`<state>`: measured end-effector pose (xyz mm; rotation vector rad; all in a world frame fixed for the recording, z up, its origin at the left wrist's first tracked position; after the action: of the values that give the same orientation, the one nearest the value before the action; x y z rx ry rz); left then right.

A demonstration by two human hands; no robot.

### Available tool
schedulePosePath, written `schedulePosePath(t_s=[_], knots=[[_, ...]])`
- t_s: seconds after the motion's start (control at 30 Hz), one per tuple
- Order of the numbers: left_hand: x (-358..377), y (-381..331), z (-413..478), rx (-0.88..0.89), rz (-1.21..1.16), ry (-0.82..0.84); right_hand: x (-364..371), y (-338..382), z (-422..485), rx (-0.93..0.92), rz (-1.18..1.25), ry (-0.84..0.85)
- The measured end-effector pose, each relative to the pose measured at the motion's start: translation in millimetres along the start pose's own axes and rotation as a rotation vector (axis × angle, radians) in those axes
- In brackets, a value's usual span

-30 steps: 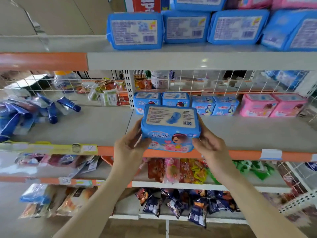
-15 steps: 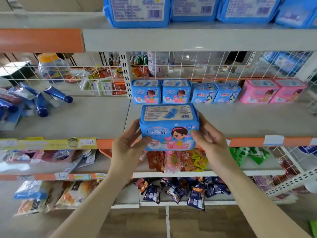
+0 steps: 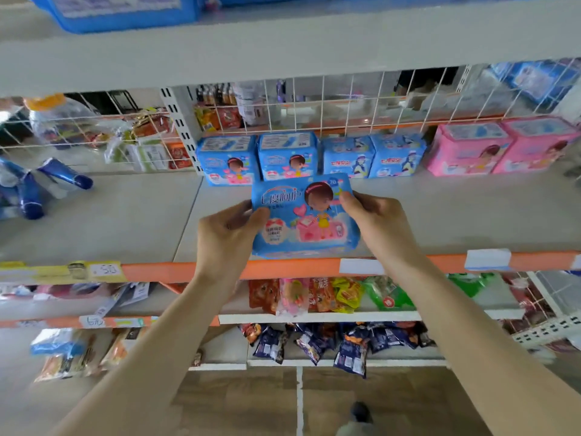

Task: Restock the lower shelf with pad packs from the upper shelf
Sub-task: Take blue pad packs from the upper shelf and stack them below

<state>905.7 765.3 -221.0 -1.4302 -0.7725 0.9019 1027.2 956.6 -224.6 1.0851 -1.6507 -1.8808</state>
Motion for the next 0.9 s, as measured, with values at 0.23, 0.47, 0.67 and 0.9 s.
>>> schedulePosePath(t_s=[0.23,0.47,0.67,0.9], knots=[[46.5,-6.1,14.5,-0.109,0.112,-0.126,-42.7,-19.6,41.0,0.086,-0.104,0.079],[26.2,-6.9,2.6,-0.108,0.139,-0.279,-14.7,-27.8,62.5,0.079,-0.076,0.231],[-20.6,2.6,6.9,-0.160,0.158,-0.337,26.4,-15.1,65.5,0.059,-0.104,0.293],[-86.7,27.8,35.7,-0.129,0.067,-0.209,92.3,2.5,70.3,-0.041,-0.133,0.277]])
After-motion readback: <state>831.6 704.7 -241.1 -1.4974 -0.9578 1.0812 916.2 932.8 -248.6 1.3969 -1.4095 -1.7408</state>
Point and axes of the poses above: each hand's wrist, its own z-axis towards the middle knuckle, its own x-axis out of the palm, y = z × x, the point moved 5 cm from there along z, towards the middle knuckle, and after that the axes turned 5 degrees about y, right-handed, at the moved point
